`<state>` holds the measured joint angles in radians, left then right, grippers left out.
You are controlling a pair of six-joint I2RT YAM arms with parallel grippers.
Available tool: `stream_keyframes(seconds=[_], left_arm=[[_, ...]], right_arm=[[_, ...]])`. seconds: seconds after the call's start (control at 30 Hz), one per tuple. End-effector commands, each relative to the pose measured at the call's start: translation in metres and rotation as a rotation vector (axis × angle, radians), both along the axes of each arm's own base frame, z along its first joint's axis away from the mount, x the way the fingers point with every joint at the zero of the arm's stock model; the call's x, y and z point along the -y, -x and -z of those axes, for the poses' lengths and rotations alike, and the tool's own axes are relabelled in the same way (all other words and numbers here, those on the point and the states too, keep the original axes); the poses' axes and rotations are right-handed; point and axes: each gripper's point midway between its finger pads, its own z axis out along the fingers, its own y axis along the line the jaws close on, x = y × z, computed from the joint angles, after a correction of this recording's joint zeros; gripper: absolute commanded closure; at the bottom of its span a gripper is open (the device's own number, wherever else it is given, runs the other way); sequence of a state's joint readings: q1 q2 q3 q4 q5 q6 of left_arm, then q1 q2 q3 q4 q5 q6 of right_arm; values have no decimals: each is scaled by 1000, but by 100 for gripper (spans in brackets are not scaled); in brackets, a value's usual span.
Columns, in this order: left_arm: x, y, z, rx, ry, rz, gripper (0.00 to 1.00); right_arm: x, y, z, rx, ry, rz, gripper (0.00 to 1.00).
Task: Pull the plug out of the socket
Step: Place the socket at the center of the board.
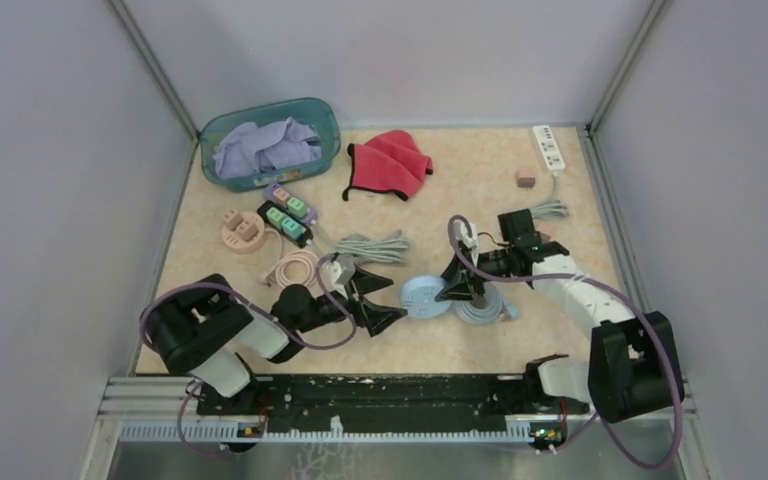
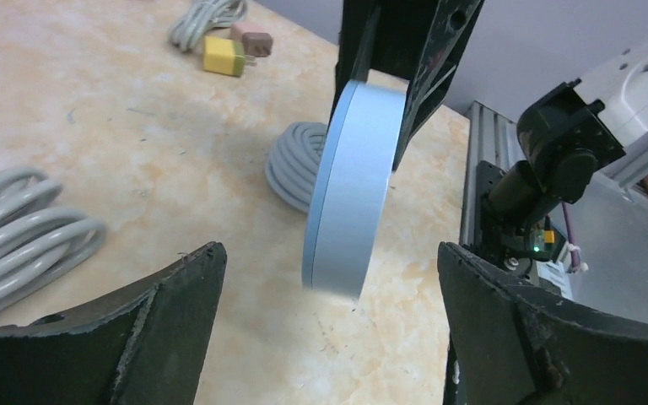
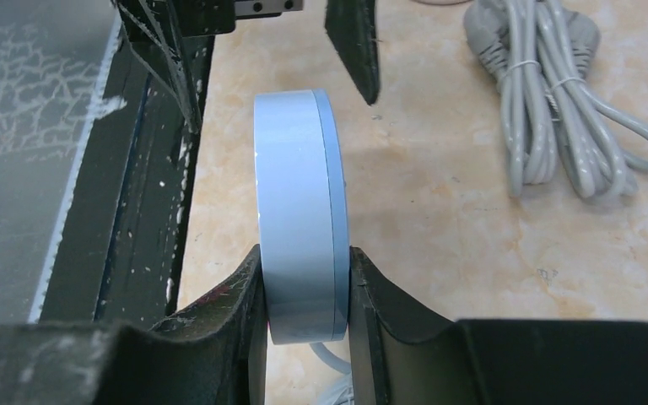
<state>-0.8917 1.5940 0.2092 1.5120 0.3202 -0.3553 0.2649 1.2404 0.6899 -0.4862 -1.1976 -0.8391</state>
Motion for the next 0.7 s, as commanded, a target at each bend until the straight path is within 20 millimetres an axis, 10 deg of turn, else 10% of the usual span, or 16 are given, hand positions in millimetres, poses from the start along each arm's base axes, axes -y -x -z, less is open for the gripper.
stream_keyframes(seconds=[0.0, 0.4, 0.67], left_arm=[[-30, -11, -59, 72, 216, -92, 0], [-76, -51, -38, 76, -129, -345, 0], [-124, -64, -39, 82, -130, -591, 0]], right_arm=[[2, -30, -54, 26, -148, 52, 100], [35, -171, -102, -39, -135, 600, 100], [92, -279, -123, -67, -313, 1054, 100]])
